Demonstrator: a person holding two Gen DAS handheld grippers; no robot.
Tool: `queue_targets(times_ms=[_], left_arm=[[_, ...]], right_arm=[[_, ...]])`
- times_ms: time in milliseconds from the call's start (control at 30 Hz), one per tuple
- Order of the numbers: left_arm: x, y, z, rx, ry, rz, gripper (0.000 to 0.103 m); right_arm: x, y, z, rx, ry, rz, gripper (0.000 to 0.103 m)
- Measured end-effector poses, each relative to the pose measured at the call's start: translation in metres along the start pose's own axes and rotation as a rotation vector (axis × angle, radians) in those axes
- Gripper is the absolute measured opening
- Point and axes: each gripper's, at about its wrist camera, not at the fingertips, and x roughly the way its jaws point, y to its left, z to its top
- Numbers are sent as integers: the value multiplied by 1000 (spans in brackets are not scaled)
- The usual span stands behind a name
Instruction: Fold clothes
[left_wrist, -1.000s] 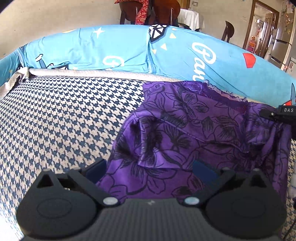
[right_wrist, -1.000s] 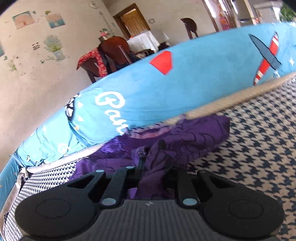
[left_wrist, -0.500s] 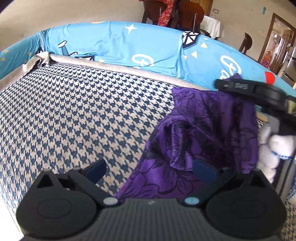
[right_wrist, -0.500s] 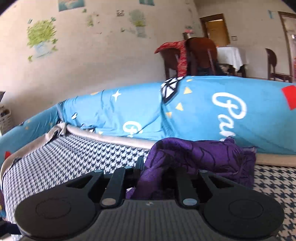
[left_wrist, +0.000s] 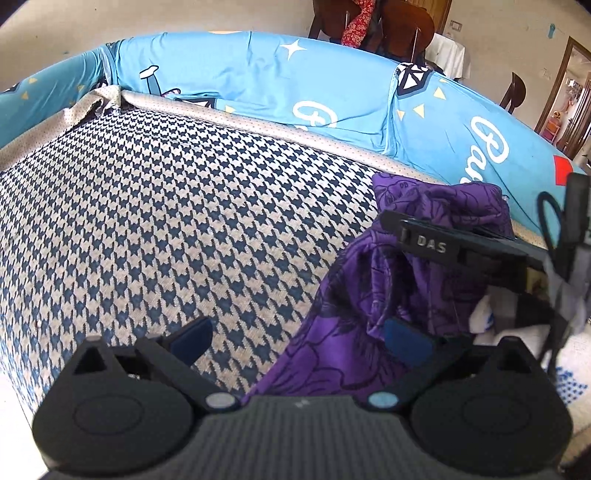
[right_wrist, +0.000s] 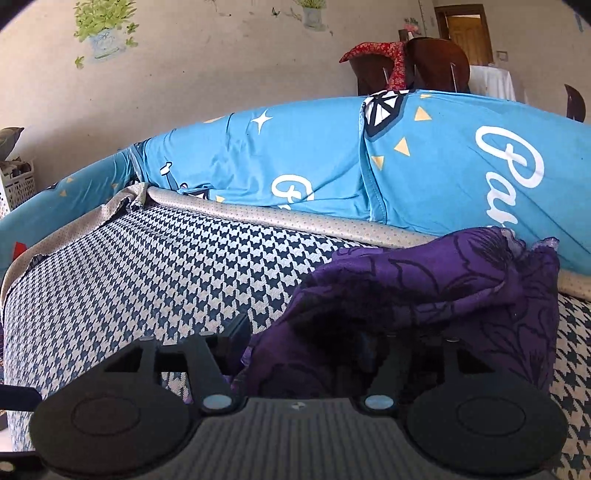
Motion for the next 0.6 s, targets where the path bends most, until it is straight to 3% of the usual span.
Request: queue_targets(times_ms=[133,433,600], left_arm=[[-1,2,1,-6,-6,7,103],[-6,4,3,-20,-22,9,103],[-7,-1,1,-2,-26,7,103]], right_arm=[[-18,-5,3,9,-4,8,75],[-50,-42,5,190,-19,41,76],[-45,-61,4,246,-5,-76,74]])
